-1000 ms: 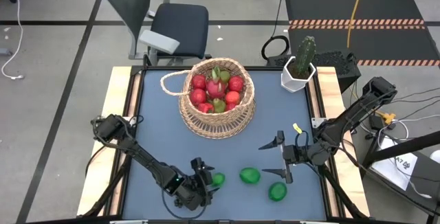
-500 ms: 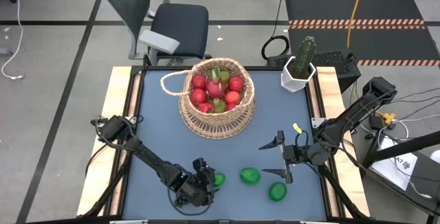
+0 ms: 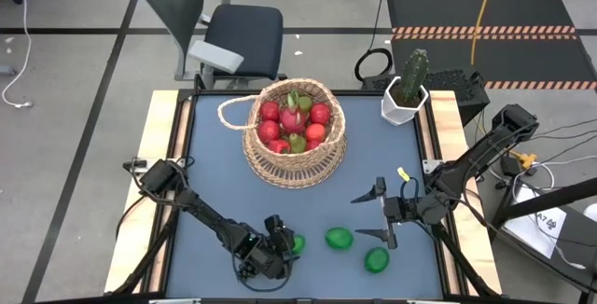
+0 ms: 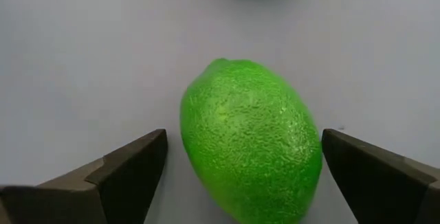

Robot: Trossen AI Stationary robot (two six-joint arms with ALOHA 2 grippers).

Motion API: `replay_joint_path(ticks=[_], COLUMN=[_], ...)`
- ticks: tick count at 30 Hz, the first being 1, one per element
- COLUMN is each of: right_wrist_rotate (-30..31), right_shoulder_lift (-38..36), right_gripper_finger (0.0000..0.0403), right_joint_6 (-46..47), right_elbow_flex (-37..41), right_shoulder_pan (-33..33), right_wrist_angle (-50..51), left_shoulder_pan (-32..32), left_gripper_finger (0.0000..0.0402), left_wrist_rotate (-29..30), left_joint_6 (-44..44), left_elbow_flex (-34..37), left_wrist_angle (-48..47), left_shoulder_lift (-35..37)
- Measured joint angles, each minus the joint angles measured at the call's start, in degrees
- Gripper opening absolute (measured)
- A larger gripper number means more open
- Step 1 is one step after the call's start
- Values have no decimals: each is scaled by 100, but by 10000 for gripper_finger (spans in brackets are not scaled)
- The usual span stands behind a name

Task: Build produce basket
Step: Put the lime into the basket

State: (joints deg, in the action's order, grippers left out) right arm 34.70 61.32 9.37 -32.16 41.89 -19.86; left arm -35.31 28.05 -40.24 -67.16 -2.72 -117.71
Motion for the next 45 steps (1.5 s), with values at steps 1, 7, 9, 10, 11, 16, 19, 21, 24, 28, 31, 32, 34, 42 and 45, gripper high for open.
replay_joint_path(ticks=[1,7,9,10,11,16,19,21,24,28,31,32,34,42,45], right_wrist_rotate=[0,0,0,0,0,0,0,0,0,0,2,2,2,2,2], right_shoulder_lift=[0,0,0,0,0,0,0,0,0,0,0,0,0,0,0], right_gripper_finger=[359,359,359,359,359,359,359,359,359,359,359,359,359,359,359], right_joint_6=[0,0,0,0,0,-2,-89,-174,-266,-360,-428,-428,-444,-605,-603], right_elbow_flex=[0,0,0,0,0,0,0,0,0,0,0,0,0,0,0], right_shoulder_pan=[0,0,0,0,0,0,0,-8,-24,-31,-31,-31,-31,-31,-28], right_wrist_angle=[0,0,0,0,0,0,-1,-3,5,2,2,4,-3,209,267], left_shoulder_pan=[-1,0,0,0,0,9,43,58,98,199,314,344,417,757,901], left_gripper_finger=[380,315,291,280,270,228,218,217,224,230,229,227,223,228,229], left_wrist_rotate=[0,-4,-4,-7,-15,-43,-67,-104,-107,-105,-103,-103,-103,-99,-102], left_joint_6=[5,18,19,53,85,295,407,558,787,1169,1470,1559,1744,2387,2593], left_elbow_flex=[0,0,0,0,0,4,-2,9,4,2,7,4,4,4,4], left_wrist_angle=[0,-7,-7,-7,-7,-54,6,-92,-54,-168,-250,-300,-430,-917,-985], left_shoulder_lift=[0,0,0,0,2,110,202,284,415,709,1028,1152,1392,2428,2753])
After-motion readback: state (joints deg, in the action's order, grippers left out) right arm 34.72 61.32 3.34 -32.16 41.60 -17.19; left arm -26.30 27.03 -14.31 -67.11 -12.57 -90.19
